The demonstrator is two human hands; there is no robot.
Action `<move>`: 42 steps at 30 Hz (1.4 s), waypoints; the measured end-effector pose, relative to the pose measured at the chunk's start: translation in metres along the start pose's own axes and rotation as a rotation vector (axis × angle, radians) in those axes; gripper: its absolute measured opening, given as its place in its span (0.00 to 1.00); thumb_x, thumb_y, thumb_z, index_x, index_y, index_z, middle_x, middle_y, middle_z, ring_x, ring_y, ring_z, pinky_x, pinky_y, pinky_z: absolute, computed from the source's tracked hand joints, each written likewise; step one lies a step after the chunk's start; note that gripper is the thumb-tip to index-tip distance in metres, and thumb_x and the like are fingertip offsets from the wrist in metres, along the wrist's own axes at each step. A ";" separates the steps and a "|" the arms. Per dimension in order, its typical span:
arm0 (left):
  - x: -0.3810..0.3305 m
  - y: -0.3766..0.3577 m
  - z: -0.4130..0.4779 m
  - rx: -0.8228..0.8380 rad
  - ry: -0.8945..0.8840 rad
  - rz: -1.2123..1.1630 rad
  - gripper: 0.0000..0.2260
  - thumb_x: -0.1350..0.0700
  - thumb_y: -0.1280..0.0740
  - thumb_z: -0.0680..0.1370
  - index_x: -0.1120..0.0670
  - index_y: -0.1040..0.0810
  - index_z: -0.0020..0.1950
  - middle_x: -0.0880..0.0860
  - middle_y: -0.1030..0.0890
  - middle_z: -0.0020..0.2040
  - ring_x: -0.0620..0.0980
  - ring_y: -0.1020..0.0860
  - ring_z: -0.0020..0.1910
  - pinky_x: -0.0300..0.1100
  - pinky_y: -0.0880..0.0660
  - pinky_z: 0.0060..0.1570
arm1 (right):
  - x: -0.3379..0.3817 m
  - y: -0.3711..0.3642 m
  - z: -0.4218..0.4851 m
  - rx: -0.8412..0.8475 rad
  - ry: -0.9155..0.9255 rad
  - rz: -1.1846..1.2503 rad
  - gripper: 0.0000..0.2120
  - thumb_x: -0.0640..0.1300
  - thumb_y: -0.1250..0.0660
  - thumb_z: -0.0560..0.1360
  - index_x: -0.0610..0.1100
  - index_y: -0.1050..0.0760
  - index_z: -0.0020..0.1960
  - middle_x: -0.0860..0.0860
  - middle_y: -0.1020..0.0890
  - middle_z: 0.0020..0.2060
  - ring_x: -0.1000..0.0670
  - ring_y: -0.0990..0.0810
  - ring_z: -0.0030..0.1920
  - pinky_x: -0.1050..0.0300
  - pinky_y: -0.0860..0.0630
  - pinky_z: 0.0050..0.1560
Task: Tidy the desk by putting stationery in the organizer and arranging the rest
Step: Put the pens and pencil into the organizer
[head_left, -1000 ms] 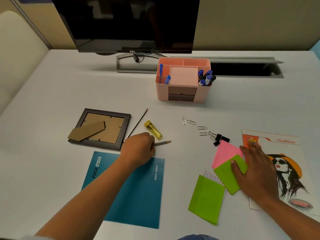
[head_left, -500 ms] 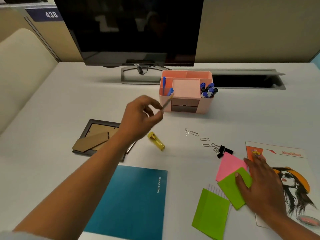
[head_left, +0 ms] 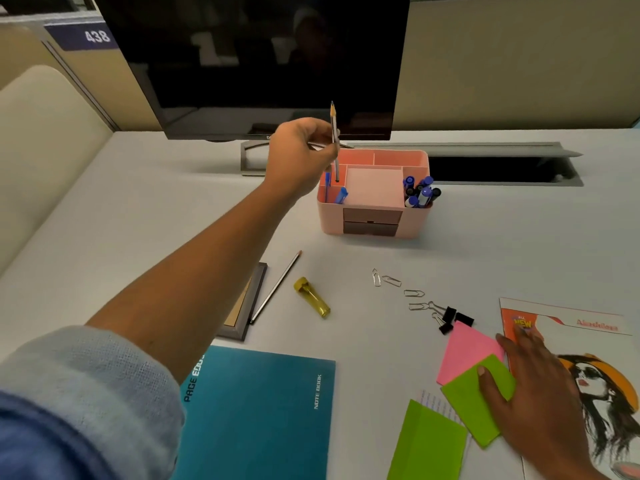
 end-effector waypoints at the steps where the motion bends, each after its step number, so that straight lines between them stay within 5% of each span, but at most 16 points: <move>1: 0.004 -0.005 0.003 0.004 0.016 0.008 0.06 0.57 0.31 0.77 0.54 0.18 0.53 0.47 0.19 0.45 0.40 0.20 0.40 0.31 0.22 0.37 | 0.001 0.000 0.000 0.004 -0.002 0.001 0.33 0.64 0.49 0.73 0.46 0.31 0.70 0.46 0.36 0.75 0.45 0.41 0.76 0.39 0.40 0.71; 8: 0.023 -0.028 0.018 0.016 0.070 0.060 0.06 0.58 0.30 0.76 0.54 0.19 0.53 0.48 0.17 0.48 0.44 0.19 0.47 0.44 0.19 0.48 | 0.000 -0.001 0.000 0.011 -0.006 0.013 0.33 0.65 0.49 0.74 0.45 0.31 0.70 0.46 0.35 0.75 0.45 0.41 0.76 0.40 0.39 0.71; 18: 0.013 -0.017 0.029 -0.005 0.007 0.195 0.07 0.56 0.30 0.75 0.52 0.19 0.53 0.44 0.20 0.45 0.39 0.22 0.43 0.26 0.28 0.40 | -0.001 -0.001 -0.002 0.028 -0.013 0.008 0.34 0.64 0.48 0.74 0.44 0.32 0.71 0.46 0.37 0.75 0.46 0.43 0.77 0.41 0.42 0.72; 27: 0.048 -0.044 0.016 0.129 0.237 0.202 0.09 0.55 0.30 0.76 0.52 0.19 0.56 0.50 0.18 0.54 0.48 0.21 0.51 0.46 0.19 0.51 | -0.002 0.000 -0.002 0.032 -0.027 0.007 0.33 0.65 0.48 0.74 0.46 0.33 0.72 0.47 0.38 0.76 0.46 0.43 0.77 0.39 0.39 0.72; 32: 0.057 -0.040 0.014 0.132 0.292 0.280 0.12 0.50 0.30 0.76 0.51 0.19 0.59 0.52 0.20 0.61 0.46 0.25 0.46 0.46 0.19 0.50 | 0.000 0.000 -0.002 0.029 -0.011 0.006 0.34 0.64 0.48 0.74 0.44 0.32 0.72 0.47 0.37 0.76 0.46 0.43 0.77 0.41 0.41 0.73; 37: 0.054 -0.036 0.014 0.116 0.251 0.281 0.13 0.50 0.28 0.75 0.50 0.19 0.59 0.50 0.21 0.63 0.47 0.23 0.53 0.38 0.24 0.40 | 0.001 0.000 -0.001 0.035 -0.018 0.011 0.34 0.64 0.48 0.74 0.45 0.32 0.71 0.48 0.38 0.76 0.46 0.43 0.77 0.40 0.40 0.72; 42: 0.067 -0.001 0.009 0.008 0.208 0.293 0.11 0.56 0.27 0.73 0.54 0.23 0.53 0.52 0.21 0.48 0.48 0.23 0.45 0.40 0.23 0.44 | 0.000 0.000 -0.001 0.036 -0.032 0.004 0.34 0.65 0.49 0.74 0.46 0.32 0.71 0.48 0.38 0.76 0.47 0.43 0.77 0.38 0.39 0.71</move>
Point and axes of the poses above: each hand's wrist, its own z-axis towards the middle knuckle, its own y-axis out of the back of the hand, x = y × z, the point moved 10 cm from there along z, towards the middle knuckle
